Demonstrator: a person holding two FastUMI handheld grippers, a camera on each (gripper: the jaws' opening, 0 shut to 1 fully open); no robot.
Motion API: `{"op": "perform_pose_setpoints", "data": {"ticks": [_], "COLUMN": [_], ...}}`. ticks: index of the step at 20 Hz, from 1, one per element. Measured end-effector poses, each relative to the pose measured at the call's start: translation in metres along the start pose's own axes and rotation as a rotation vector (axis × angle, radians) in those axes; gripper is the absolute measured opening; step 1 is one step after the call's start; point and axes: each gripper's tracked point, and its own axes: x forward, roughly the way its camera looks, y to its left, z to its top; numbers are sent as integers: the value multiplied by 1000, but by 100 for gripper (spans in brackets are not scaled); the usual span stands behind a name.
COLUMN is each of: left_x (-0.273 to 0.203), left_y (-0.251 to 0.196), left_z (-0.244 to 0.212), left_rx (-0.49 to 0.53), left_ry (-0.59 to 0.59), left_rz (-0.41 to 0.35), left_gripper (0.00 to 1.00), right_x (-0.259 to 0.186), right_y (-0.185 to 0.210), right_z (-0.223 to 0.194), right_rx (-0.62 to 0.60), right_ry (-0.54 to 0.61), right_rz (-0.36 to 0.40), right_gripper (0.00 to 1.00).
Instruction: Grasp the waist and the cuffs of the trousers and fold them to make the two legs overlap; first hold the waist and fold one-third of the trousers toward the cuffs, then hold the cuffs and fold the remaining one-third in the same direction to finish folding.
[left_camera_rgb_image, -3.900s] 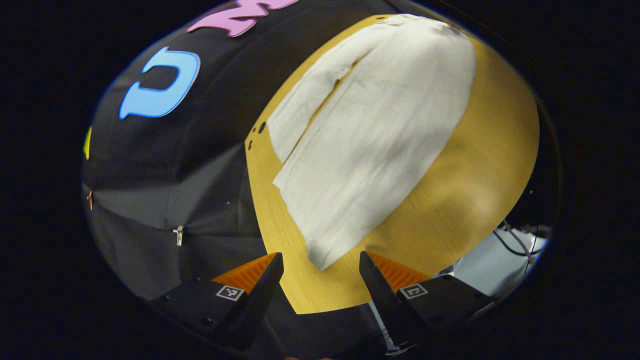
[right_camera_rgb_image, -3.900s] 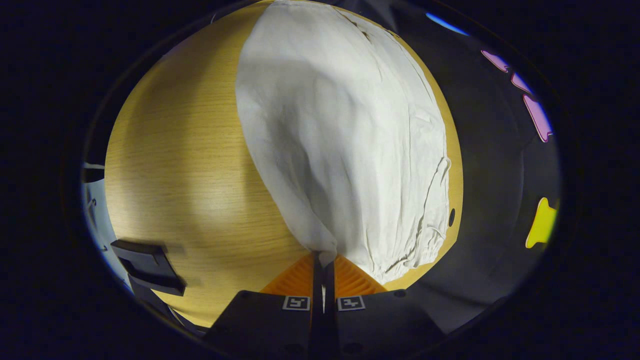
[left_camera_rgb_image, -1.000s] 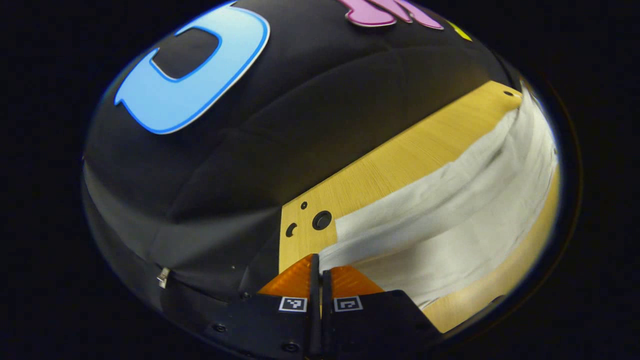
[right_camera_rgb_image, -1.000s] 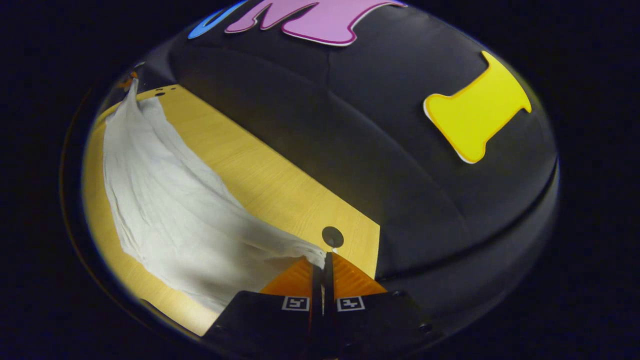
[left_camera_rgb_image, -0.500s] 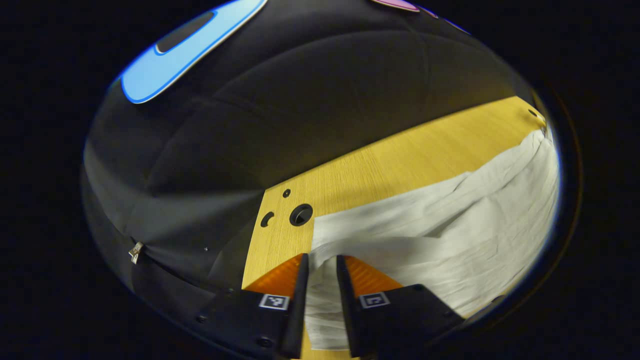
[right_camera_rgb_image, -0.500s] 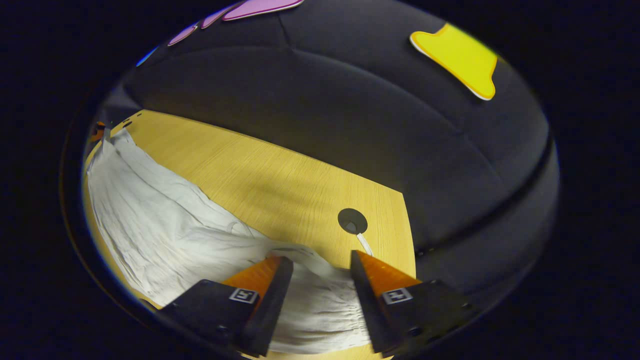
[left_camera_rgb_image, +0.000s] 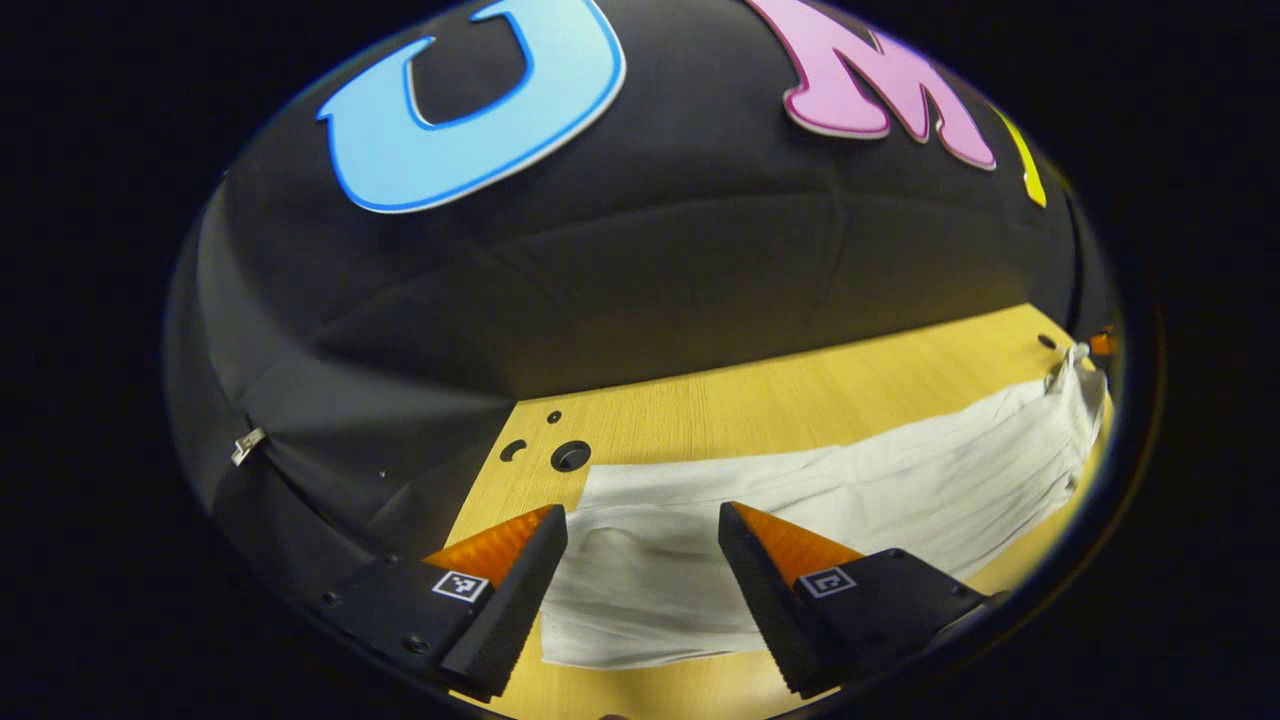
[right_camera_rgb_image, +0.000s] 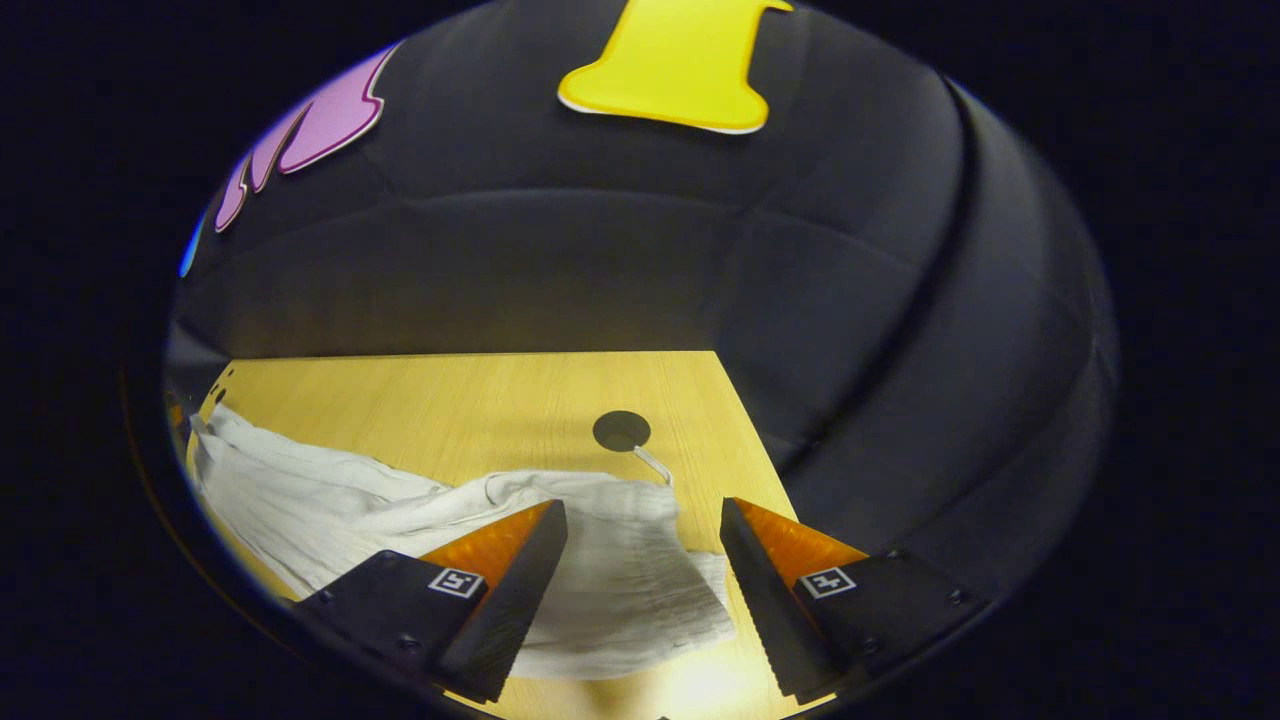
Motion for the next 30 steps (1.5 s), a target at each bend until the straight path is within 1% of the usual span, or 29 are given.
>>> {"op": "perform_pose_setpoints", "data": {"ticks": [3, 6, 10, 14, 17, 20, 21, 24, 25, 26, 27, 28, 29, 30], "left_x": [-35, -73, -105, -128, -140, -147, -151, -159, -162, -165, -168, -168, -169, -169], "left_y": [-14, -20, -31, -38, -37, -35, -36, -42, -45, -49, -53, -58, -62, -65], "left_z": [3, 3, -13, -25, -27, -26, -25, -29, -30, -32, -32, -34, -41, -44], "left_rx": [-126, -192, -241, -263, -262, -252, -258, -274, -277, -278, -272, -256, -237, -225], "left_ry": [-24, -43, -36, -28, -27, -30, -32, -34, -33, -35, -39, -35, -23, -15], "left_rz": [-35, -31, -37, -38, -34, -15, -15, -7, -6, -7, -10, -13, -7, -4], "left_gripper": [97, 97, 97, 97, 98, 97, 98, 98, 98, 98, 98, 98, 98, 98], "right_x": [-6, -3, -4, 0, 3, 4, 1, 6, 6, 6, 6, 6, 5, 5], "right_y": [-9, -16, -28, -34, -35, -34, -33, -27, -27, -25, -21, -16, -14, -13], "right_z": [-15, -30, -46, -77, -89, -90, -89, -96, -93, -95, -94, -99, -100, -100], "right_rx": [86, 195, 304, 418, 499, 506, 487, 404, 373, 350, 334, 328, 321, 314], "right_ry": [10, 25, 30, 82, 81, 72, 61, 70, 60, 66, 58, 62, 60, 73], "right_rz": [-12, -24, -77, -120, -137, -148, -152, -168, -180, -186, -188, -171, -172, -166], "right_gripper": [98, 98, 99, 99, 99, 99, 100, 98, 89, 89, 82, 80, 65, 59]}}
